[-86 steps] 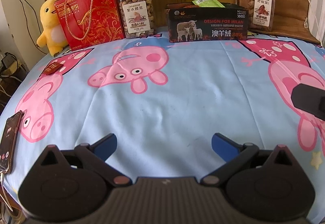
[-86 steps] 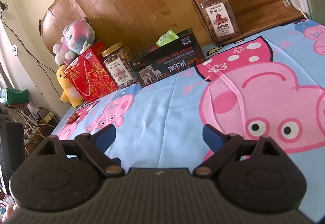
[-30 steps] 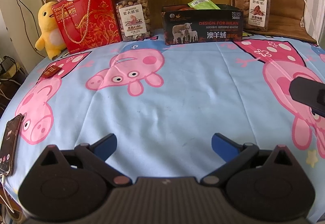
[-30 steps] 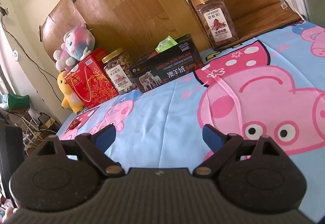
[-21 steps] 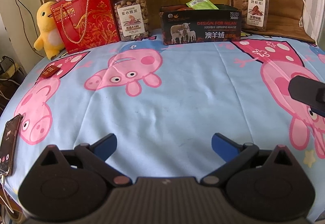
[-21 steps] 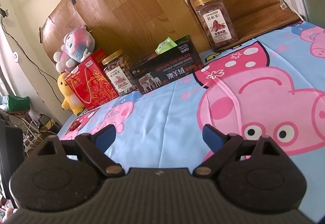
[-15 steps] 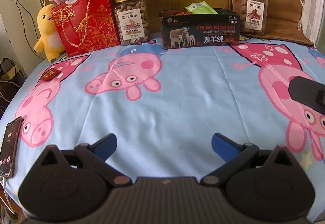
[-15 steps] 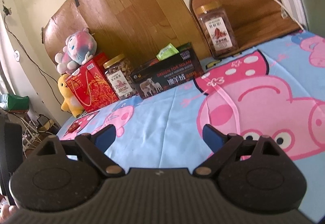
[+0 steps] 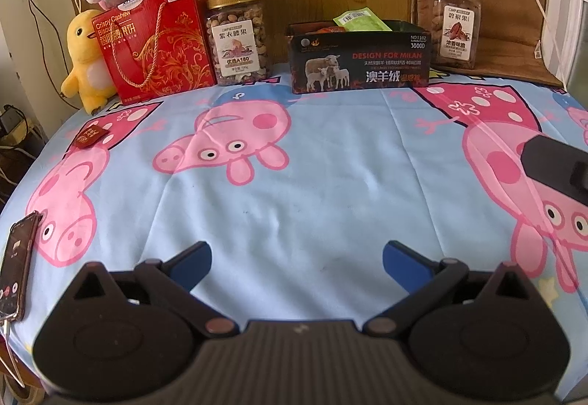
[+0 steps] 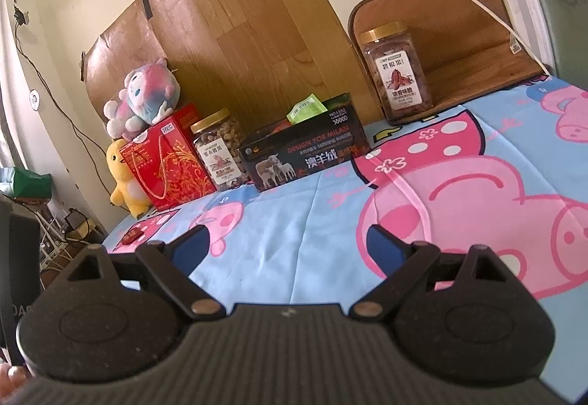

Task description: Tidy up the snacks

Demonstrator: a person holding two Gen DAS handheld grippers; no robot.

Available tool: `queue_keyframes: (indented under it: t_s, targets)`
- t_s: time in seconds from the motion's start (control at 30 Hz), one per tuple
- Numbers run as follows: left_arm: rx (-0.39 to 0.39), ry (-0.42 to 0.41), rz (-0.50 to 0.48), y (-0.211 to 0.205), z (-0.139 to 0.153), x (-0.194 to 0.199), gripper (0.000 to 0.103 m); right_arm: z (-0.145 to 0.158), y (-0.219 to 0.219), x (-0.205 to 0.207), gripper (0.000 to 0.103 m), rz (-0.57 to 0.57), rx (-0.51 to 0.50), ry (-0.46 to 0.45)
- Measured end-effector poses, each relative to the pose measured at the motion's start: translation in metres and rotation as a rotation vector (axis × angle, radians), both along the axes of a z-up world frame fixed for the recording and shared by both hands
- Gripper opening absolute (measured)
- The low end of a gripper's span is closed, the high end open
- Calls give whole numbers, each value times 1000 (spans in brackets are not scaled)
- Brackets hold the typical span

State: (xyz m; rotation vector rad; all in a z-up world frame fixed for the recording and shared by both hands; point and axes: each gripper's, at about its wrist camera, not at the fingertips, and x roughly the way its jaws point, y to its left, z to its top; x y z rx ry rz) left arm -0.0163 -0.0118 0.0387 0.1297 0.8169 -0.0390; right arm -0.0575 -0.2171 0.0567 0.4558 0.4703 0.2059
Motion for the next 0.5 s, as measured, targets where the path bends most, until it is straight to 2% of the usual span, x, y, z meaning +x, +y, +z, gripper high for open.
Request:
queue_keyframes:
  t_s: [0.5]
  targets:
    - [-8, -61, 22, 6, 7, -2, 103, -2, 0, -2, 94, -1, 4, 3]
